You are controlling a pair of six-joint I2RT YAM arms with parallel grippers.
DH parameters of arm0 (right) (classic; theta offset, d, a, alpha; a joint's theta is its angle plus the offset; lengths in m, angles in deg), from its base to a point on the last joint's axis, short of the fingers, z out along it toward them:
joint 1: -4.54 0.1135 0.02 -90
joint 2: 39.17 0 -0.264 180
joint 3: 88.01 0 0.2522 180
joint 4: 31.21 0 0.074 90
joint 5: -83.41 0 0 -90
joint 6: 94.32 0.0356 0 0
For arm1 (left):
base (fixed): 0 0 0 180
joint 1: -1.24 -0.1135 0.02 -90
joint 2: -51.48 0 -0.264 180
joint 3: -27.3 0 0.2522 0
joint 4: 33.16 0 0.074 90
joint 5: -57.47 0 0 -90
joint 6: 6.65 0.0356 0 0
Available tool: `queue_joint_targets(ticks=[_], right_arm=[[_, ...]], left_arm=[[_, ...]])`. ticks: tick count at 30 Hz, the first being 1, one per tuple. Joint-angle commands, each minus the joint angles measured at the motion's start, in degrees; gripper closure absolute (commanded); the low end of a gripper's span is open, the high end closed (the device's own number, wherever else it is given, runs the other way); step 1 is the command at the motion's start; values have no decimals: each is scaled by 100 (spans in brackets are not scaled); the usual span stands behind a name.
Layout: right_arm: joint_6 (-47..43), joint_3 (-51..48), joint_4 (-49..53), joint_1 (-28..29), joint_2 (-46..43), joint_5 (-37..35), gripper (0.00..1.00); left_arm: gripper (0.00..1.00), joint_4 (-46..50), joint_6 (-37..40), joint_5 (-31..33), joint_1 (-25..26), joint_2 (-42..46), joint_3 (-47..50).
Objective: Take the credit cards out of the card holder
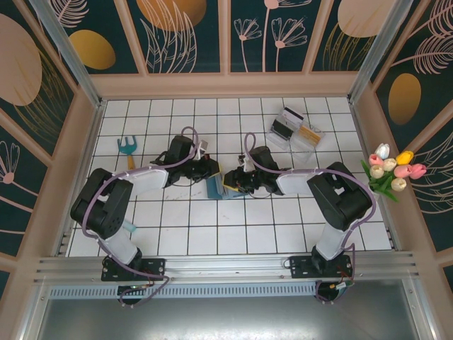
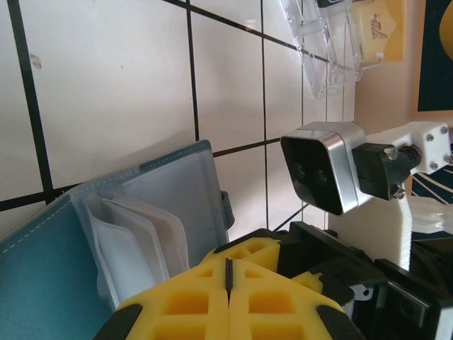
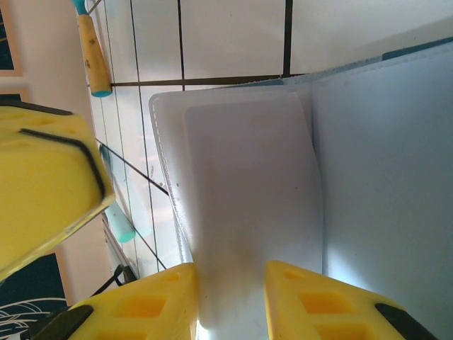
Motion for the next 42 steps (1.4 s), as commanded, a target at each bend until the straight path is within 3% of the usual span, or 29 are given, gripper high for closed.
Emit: queue_joint_targets(ticks=[1,25,37,42], right_arm=[[-41,-15,250,21,144,-253,69],[-118,38,451,15,92,-364,68],[-225,12,657,-39,-164,-503,63],[-370,12,776,-41,-337,-552,53]], left_arm=[[97,151,12,100,29,-212,-138],[99,658,512,413,30,-390,-104],[96,729,649,385,29,-451,-312],[95,703,658,290,34,-499,-372]])
